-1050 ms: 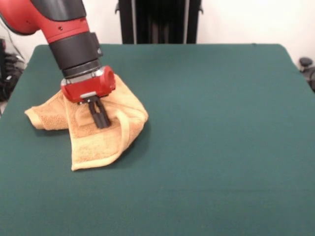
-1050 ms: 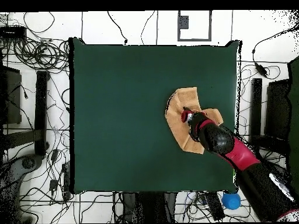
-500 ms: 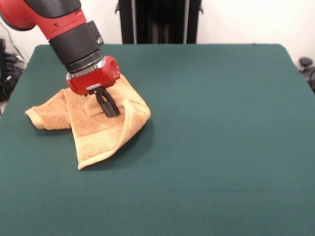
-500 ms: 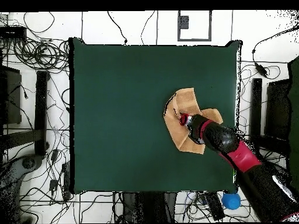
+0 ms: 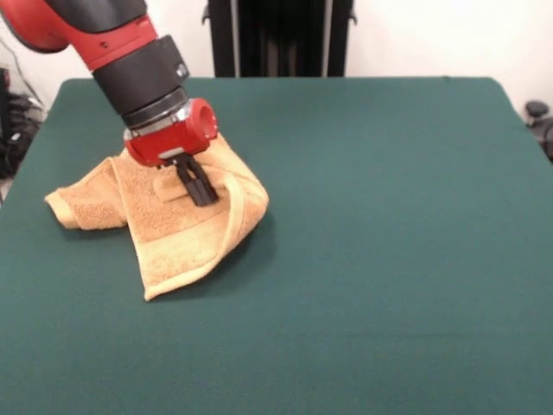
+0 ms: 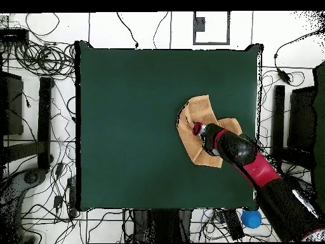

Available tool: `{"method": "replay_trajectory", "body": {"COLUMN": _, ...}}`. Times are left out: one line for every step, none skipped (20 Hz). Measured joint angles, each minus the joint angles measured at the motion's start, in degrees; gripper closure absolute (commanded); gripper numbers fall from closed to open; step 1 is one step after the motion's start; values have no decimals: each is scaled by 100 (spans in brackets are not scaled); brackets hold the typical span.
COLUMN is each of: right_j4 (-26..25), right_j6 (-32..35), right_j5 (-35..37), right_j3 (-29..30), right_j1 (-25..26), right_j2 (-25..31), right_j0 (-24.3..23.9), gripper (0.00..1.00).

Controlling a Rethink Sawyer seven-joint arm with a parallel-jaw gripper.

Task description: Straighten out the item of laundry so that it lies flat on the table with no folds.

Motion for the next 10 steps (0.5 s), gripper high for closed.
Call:
{"method": "replay_trajectory", "body": {"right_j4": 54, "right_j6": 50, "right_j5": -177, "right_j3": 35, "right_j1": -24, "right_j2": -58, "right_j0": 107, "gripper": 100}}
{"method": "replay_trajectory", "body": {"right_j4": 142, "right_j6": 132, "right_j5": -364, "right_j3": 79, "right_j1": -45, "right_j2": -95, "right_j0": 214, "gripper": 100}}
{"method": "replay_trajectory", "body": {"right_j4": 231, "right_j6": 214, "right_j5": -550, "right_j3": 124, "right_j1": -66, "right_j2": -132, "right_j0": 321, "gripper": 100}}
{"method": "replay_trajectory", "body": {"right_j4": 299, "right_j6": 275, "right_j5": -660, "right_j3": 155, "right_j1": -75, "right_j2": -147, "right_j0": 386, "gripper": 100}}
{"method": "replay_trajectory", "body": {"right_j4": 418, "right_j6": 394, "right_j5": -836, "right_j3": 218, "right_j1": -90, "right_j2": -161, "right_j0": 486, "gripper": 100}}
{"method": "replay_trajectory", "body": {"right_j4": 512, "right_j6": 503, "right_j5": -959, "right_j3": 270, "right_j1": -98, "right_j2": -164, "right_j0": 559, "gripper": 100}}
{"method": "replay_trajectory", "body": {"right_j4": 642, "right_j6": 644, "right_j5": -1096, "right_j3": 342, "right_j1": -111, "right_j2": -164, "right_j0": 644, "gripper": 100}}
{"method": "replay_trajectory", "body": {"right_j4": 843, "right_j6": 895, "right_j5": -1261, "right_j3": 472, "right_j1": -143, "right_j2": -162, "right_j0": 764, "gripper": 100}}
{"method": "replay_trajectory", "body": {"right_j4": 961, "right_j6": 1083, "right_j5": -1346, "right_j3": 575, "right_j1": -173, "right_j2": -163, "right_j0": 831, "gripper": 100}}
{"method": "replay_trajectory", "body": {"right_j4": 1015, "right_j6": 1176, "right_j5": -1364, "right_j3": 626, "right_j1": -189, "right_j2": -163, "right_j0": 856, "gripper": 100}}
